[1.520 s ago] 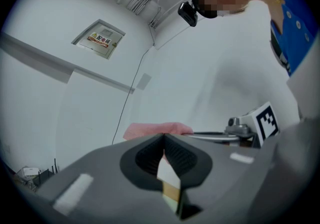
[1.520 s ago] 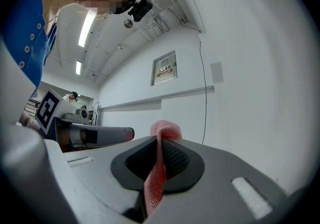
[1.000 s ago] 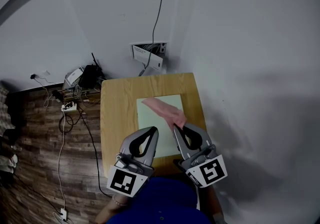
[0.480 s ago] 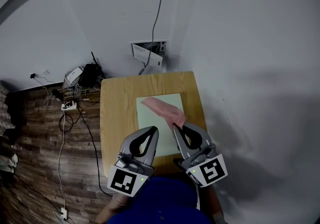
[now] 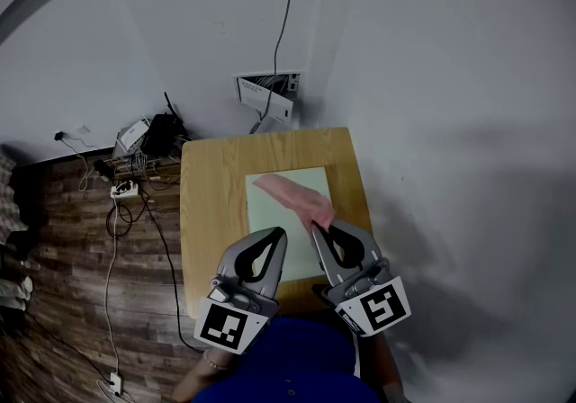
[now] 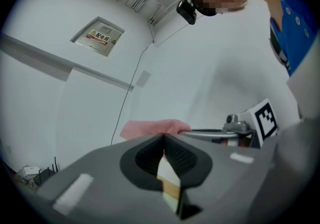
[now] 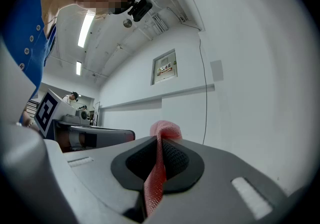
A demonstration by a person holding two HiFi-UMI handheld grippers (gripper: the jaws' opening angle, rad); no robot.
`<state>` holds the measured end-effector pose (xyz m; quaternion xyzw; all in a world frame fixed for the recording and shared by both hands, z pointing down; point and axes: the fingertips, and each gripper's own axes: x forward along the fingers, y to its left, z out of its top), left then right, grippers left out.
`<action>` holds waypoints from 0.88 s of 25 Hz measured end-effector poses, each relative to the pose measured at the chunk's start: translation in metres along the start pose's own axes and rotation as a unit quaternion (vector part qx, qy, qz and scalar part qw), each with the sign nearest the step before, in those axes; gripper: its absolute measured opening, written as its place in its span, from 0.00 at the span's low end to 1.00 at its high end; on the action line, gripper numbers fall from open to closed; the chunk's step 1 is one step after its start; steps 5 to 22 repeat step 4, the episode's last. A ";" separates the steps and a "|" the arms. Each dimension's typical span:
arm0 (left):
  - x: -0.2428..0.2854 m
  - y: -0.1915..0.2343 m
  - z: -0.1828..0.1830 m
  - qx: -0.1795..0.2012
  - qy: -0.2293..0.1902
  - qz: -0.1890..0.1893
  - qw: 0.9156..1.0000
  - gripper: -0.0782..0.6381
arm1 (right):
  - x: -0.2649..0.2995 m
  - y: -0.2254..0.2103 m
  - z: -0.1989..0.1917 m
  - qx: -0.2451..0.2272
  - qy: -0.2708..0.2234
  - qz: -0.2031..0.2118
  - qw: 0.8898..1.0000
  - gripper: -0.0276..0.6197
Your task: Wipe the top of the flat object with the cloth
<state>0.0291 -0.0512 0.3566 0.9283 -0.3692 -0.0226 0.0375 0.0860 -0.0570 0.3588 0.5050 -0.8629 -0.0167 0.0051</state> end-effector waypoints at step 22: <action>0.002 -0.001 0.000 0.000 0.000 0.000 1.000 0.11 | 0.001 0.001 -0.002 -0.001 0.003 0.007 1.000 0.06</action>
